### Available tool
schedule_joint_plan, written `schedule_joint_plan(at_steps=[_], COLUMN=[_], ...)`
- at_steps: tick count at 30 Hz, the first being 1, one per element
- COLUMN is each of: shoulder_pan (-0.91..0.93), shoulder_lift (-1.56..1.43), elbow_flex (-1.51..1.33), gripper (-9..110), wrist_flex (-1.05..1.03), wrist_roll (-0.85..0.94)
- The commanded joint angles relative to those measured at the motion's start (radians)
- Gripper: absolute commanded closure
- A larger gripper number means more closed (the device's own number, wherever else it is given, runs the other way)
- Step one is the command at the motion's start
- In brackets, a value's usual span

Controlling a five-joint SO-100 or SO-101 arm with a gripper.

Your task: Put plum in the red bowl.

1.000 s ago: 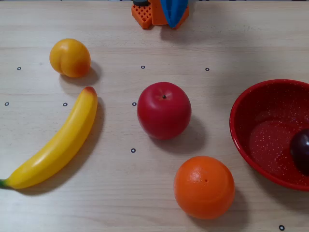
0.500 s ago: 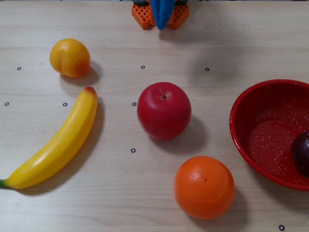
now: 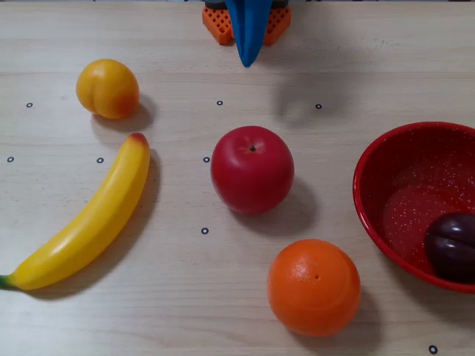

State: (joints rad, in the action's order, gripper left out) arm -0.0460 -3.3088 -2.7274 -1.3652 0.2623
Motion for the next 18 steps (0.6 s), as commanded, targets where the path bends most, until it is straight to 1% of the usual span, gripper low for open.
schedule_joint_plan(at_steps=[1, 4, 9, 14, 16, 18], shoulder_pan=[0.017, 0.017, 0.021, 0.021, 0.021, 0.018], shoulder_lift=[-0.021, -0.021, -0.021, -0.021, -0.021, -0.021], elbow_flex=[-0.014, -0.135, -0.301, -0.433, -0.459, -0.459], gripper=[102, 102, 102, 102, 102, 102], wrist_flex=[0.124, 0.265, 0.394, 0.583, 0.617, 0.598], wrist_roll=[-0.037, -0.051, -0.114, -0.183, -0.209, -0.249])
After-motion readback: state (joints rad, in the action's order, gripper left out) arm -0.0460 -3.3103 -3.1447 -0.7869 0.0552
